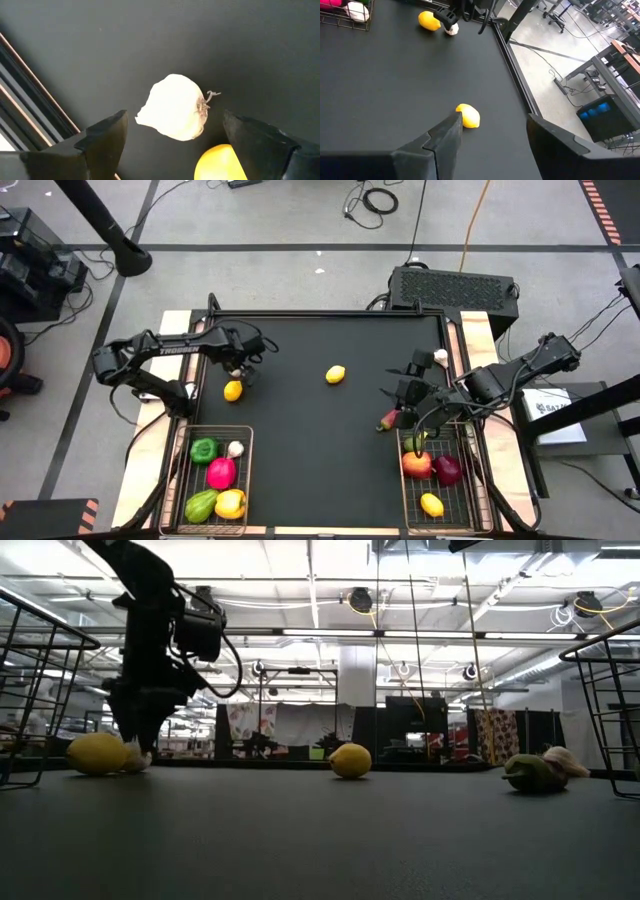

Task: Sort produce into baskets
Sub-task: Put the left garlic into the left gold wire basket

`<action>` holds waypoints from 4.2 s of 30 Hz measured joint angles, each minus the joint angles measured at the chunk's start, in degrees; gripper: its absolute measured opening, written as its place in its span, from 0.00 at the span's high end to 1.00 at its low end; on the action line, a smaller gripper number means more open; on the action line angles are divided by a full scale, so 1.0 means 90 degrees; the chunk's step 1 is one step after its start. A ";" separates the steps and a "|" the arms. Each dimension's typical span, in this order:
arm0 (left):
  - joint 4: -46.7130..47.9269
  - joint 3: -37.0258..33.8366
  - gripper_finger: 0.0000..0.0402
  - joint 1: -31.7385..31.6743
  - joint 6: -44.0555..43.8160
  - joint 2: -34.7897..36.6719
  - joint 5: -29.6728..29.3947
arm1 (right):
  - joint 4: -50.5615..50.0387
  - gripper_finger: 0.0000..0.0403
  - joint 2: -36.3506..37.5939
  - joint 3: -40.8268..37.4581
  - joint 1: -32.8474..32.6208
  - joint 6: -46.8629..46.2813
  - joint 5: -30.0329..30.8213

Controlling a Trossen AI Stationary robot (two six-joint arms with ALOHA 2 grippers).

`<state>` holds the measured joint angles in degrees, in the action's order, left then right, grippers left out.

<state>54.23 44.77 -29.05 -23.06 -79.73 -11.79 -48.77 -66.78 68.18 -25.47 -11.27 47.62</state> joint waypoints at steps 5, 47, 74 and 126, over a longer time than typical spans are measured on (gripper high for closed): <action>-0.0099 0.0000 0.17 -0.0105 0.0323 0.0000 0.0061 | 0.0002 0.47 0.0000 0.0000 0.0002 0.0019 0.0002; -0.0160 0.0000 0.21 -0.0204 -0.0048 -0.0046 0.0240 | -0.0041 0.47 0.0000 0.0000 -0.0002 0.0022 0.0005; -0.0253 0.0000 0.31 -0.0143 -0.0066 -0.0046 0.0008 | -0.0041 0.47 0.0000 0.0000 -0.0002 0.0024 0.0004; -0.0900 -0.0697 0.32 -0.0006 -0.0400 -0.0097 -0.0365 | -0.0136 0.47 0.0000 0.0002 0.0000 -0.0005 -0.0165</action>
<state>46.13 38.50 -29.10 -26.65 -80.60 -15.08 -50.00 -66.78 68.20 -25.47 -11.31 46.13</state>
